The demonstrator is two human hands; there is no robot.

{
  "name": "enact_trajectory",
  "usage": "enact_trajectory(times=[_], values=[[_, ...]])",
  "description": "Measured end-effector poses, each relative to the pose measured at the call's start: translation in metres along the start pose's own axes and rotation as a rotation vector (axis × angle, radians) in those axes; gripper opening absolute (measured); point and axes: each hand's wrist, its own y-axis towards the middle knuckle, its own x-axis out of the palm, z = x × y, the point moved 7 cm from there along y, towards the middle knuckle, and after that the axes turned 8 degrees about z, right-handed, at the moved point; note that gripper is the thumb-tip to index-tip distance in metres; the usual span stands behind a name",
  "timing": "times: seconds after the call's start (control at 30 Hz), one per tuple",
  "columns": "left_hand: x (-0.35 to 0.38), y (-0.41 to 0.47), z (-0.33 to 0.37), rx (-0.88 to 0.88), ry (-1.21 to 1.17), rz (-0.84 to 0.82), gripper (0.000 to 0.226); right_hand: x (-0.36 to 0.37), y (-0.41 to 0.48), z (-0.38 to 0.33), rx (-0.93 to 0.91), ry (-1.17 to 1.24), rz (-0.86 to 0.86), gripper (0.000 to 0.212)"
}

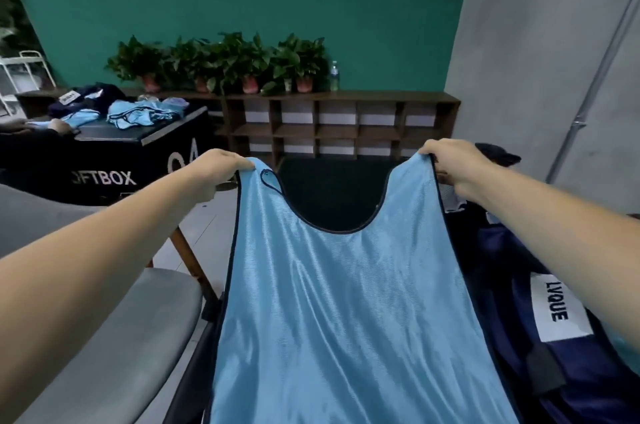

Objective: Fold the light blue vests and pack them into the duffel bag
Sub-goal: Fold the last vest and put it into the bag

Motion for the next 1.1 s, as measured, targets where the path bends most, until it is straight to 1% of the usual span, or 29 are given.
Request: enact_trajectory(times=[0.03,0.13,0.17,0.3,0.37,0.43,0.53,0.63,0.67,0.73,0.8,0.87,0.9,1.0,1.03,1.1], values=[[0.007,0.011,-0.013,-0.039,-0.022,0.010,0.014,0.007,0.009,0.009,0.025,-0.014,0.003,0.017],[0.030,0.040,-0.045,-0.119,-0.050,0.019,0.019,0.028,0.037,0.039,0.146,-0.009,-0.006,0.039],[0.038,0.049,-0.054,-0.136,-0.060,0.012,0.021,0.035,0.046,0.048,0.164,-0.008,-0.007,0.042],[0.062,0.082,-0.080,-0.174,-0.109,-0.001,0.040,0.056,0.081,0.071,0.168,-0.040,0.011,0.038],[0.073,0.096,-0.087,-0.170,-0.126,-0.010,0.044,0.064,0.093,0.076,0.162,-0.037,0.034,0.039],[0.080,0.110,-0.088,-0.162,-0.149,-0.004,0.039,0.070,0.106,0.079,0.155,-0.022,0.049,0.037],[0.089,0.129,-0.080,-0.142,-0.220,-0.001,0.025,0.076,0.124,0.076,0.123,0.000,0.052,0.029],[0.093,0.148,-0.073,-0.102,-0.275,0.057,0.018,0.079,0.144,0.078,0.092,-0.010,0.063,0.022],[0.095,0.151,-0.074,-0.096,-0.267,0.077,0.018,0.080,0.150,0.082,0.080,-0.056,0.059,0.022],[0.101,0.159,-0.080,-0.069,-0.167,0.105,0.022,0.081,0.161,0.093,0.039,-0.221,0.054,0.020],[0.104,0.162,-0.091,-0.030,-0.007,0.108,0.037,0.084,0.156,0.098,-0.026,-0.405,0.040,0.012],[0.106,0.161,-0.103,-0.011,0.113,0.094,0.055,0.086,0.143,0.096,-0.083,-0.537,0.043,0.015],[0.105,0.158,-0.106,0.000,0.141,0.085,0.057,0.086,0.141,0.096,-0.098,-0.575,0.059,0.017],[0.103,0.144,-0.111,0.015,0.161,0.070,0.046,0.083,0.132,0.094,-0.115,-0.617,0.084,0.026],[0.103,0.137,-0.111,0.019,0.167,0.057,0.042,0.083,0.126,0.091,-0.113,-0.617,0.090,0.025],[0.103,0.116,-0.111,0.060,0.205,0.012,0.037,0.085,0.112,0.088,-0.107,-0.602,0.084,0.014]])
